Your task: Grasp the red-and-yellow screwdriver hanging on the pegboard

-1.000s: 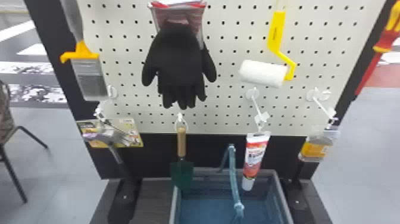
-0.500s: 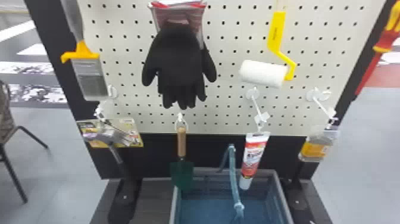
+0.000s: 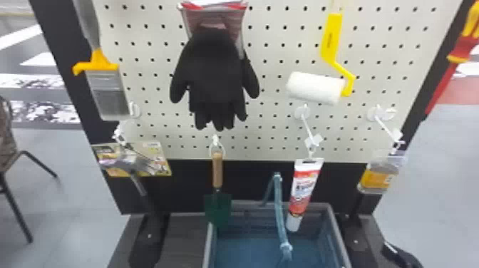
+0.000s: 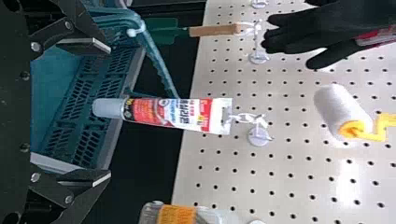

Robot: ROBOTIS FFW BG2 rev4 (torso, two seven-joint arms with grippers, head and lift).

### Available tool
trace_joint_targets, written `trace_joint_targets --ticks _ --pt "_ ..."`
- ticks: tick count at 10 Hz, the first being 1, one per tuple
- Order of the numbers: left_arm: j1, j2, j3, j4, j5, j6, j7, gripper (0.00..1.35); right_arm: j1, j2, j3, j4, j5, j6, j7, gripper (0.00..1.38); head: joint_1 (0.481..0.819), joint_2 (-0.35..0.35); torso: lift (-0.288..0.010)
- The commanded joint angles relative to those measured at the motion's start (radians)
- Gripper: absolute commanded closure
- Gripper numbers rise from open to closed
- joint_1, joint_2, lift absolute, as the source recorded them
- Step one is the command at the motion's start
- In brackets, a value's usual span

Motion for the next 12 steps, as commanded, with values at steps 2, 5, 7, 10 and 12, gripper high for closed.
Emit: trace_joint_targets --ticks 2,5,7,10,12 --pt "-0.001 0.002 -0.003 0.0 0.001 0.004 0.0 0.38 -0.001 0.02 -0.043 -0.122 0.006 0.056 0.0 0.34 0.549 0.0 -0.1" --pt "-0.003 0.005 -0.003 0.0 0.001 0.006 0.0 0.38 -0.018 0.023 -0.097 -0.284 0.026 0.155 0.005 0.34 0.549 0.0 -0.1" --pt "-0.003 0.006 -0.004 0.0 0.001 0.008 0.0 0.38 -0.024 0.026 -0.114 -0.333 0.03 0.182 0.005 0.34 0.549 0.0 -0.1" --pt "-0.001 0.006 -0.004 0.0 0.002 0.009 0.0 0.38 -0.05 0.035 -0.16 -0.377 0.04 0.199 0.005 0.33 0.549 0.0 -0.1" --pt "-0.001 0.006 -0.004 0.0 0.002 0.012 0.002 0.38 -0.082 0.035 -0.185 -0.412 0.057 0.221 0.006 0.33 0.549 0.0 -0.1"
